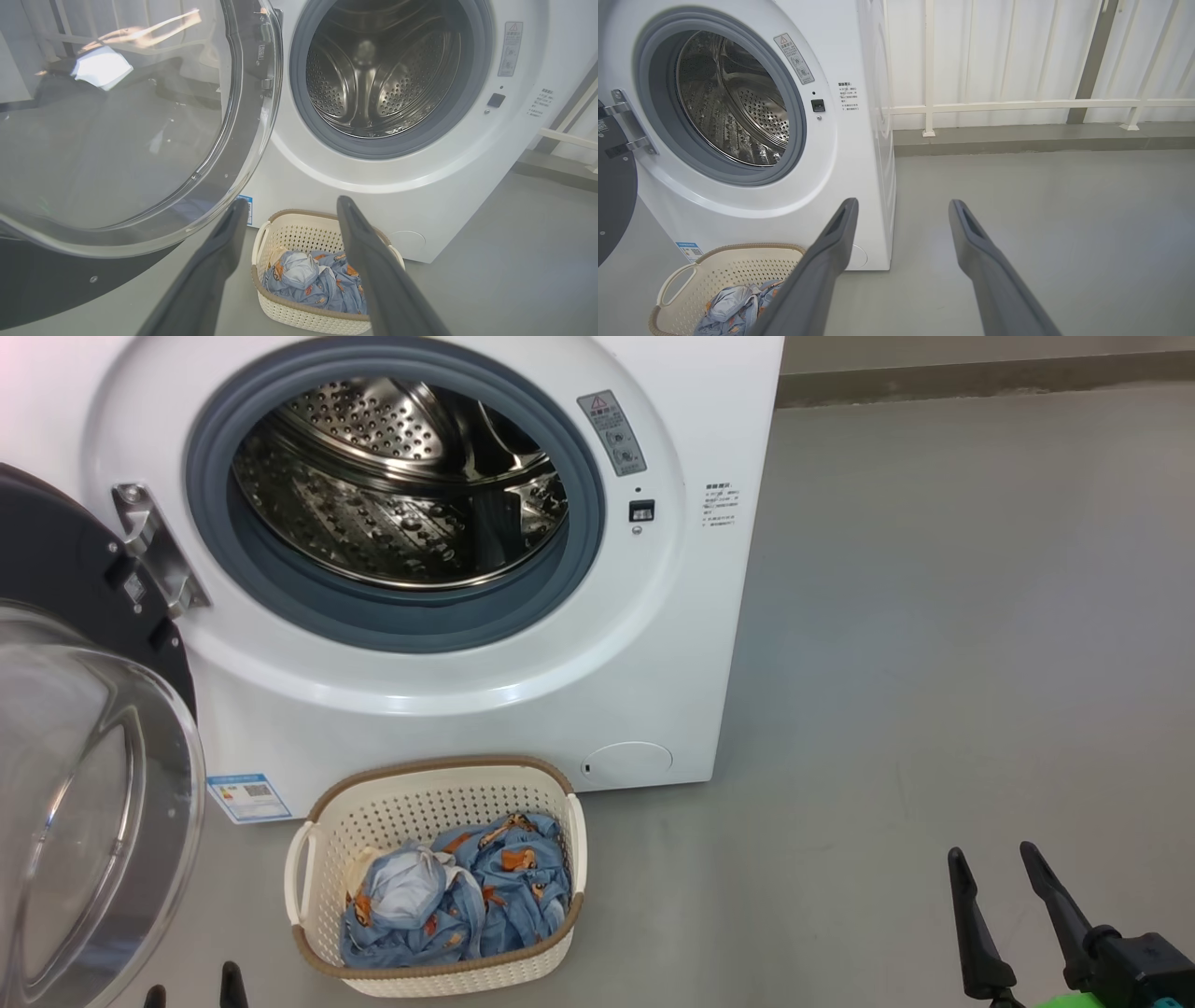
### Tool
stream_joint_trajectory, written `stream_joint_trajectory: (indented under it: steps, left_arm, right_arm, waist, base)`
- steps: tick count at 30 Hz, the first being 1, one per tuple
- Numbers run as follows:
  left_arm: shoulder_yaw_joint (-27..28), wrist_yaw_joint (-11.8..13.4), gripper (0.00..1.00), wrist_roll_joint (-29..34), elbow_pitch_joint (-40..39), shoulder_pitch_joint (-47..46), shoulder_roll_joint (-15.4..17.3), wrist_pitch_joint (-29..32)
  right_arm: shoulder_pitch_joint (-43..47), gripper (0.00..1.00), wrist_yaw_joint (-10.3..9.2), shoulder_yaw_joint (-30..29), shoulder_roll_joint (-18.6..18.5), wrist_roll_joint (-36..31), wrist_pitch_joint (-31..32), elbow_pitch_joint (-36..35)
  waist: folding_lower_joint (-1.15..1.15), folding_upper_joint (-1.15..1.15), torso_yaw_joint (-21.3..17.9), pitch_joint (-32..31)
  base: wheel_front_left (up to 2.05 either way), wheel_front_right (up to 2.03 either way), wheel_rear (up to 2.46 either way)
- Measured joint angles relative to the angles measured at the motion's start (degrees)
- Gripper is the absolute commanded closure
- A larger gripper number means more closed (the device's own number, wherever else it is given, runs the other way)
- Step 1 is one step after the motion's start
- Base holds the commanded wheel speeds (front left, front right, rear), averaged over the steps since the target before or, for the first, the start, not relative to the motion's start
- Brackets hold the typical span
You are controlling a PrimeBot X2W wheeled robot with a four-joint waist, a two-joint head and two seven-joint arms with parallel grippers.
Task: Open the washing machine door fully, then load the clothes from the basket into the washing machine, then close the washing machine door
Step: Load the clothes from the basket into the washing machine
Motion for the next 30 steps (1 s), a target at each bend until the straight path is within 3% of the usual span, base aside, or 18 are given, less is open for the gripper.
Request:
stream_joint_trajectory:
  steps: [9,22,30]
  left_arm:
    - [0.6,0.0,0.00,-1.1,0.4,0.0,0.0,0.0]
    - [1.2,0.0,0.00,-0.3,0.3,0.0,0.0,0.0]
    - [0.8,0.1,0.00,0.1,0.0,0.0,0.0,0.0]
  right_arm:
    - [0.0,0.00,0.00,-0.1,0.0,0.0,0.0,0.0]
    - [0.0,0.00,0.00,-0.1,0.0,0.0,0.0,-0.1]
    - [-0.2,0.00,0.00,-0.1,0.0,0.0,0.0,-0.2]
  waist:
    - [0.00,0.00,0.0,0.3]
    - [0.00,0.00,0.4,1.3]
    - [0.00,0.00,0.5,2.0]
  base:
    - [0.37,-0.37,0.00]
    - [1.45,-1.45,0.00]
    - [0.60,-0.60,0.00]
